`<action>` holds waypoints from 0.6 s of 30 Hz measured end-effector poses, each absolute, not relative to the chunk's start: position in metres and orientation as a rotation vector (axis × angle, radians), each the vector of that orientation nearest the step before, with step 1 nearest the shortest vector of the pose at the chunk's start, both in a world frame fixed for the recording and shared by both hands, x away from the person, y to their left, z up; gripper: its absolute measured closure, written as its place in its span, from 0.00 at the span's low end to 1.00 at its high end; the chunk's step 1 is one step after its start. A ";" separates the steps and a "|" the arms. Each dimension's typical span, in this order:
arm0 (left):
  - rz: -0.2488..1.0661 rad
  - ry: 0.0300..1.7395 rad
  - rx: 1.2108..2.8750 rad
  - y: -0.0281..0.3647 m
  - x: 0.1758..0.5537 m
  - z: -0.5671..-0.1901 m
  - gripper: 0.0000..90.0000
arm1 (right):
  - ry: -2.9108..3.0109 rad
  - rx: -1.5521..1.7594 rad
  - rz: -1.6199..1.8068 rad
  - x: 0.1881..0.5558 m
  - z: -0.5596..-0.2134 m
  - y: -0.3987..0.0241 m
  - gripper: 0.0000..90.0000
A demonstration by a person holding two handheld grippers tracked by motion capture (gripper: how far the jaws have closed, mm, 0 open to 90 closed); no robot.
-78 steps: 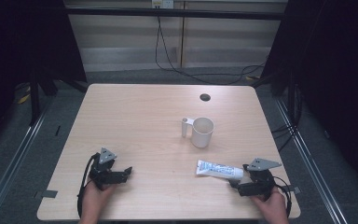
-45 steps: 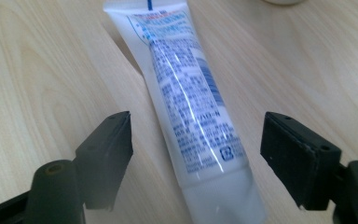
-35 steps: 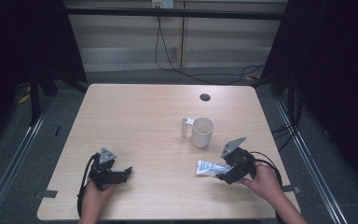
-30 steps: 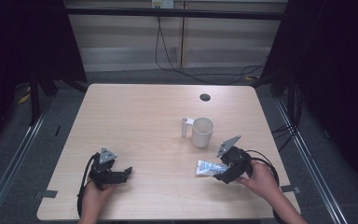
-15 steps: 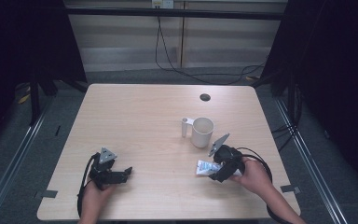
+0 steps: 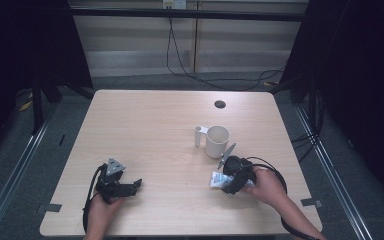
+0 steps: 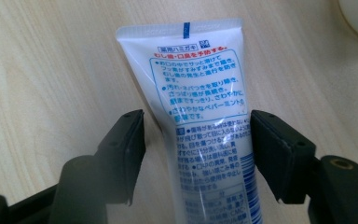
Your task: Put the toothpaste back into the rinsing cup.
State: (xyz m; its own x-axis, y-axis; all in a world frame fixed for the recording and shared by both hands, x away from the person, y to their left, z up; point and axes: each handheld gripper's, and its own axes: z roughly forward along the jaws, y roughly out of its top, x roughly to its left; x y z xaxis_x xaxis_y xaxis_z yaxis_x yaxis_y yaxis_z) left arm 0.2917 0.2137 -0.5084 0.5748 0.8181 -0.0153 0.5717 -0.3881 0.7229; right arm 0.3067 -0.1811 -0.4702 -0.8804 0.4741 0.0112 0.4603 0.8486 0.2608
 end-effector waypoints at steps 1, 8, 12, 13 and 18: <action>0.453 1.104 2.107 0.214 0.292 -0.508 0.17 | 2.972 0.743 0.390 0.308 -0.470 -0.180 0.42; 0.452 1.104 2.107 0.214 0.292 -0.508 0.17 | 2.988 0.771 0.377 0.313 -0.471 -0.181 0.51; 0.452 1.103 2.108 0.214 0.292 -0.508 0.17 | 2.979 0.778 0.383 0.313 -0.470 -0.183 0.61; 0.449 1.108 2.100 0.213 0.291 -0.509 0.17 | 2.970 0.755 0.405 0.311 -0.468 -0.184 0.68; 0.449 1.108 2.100 0.213 0.291 -0.509 0.17 | 2.938 0.737 0.478 0.306 -0.463 -0.190 0.74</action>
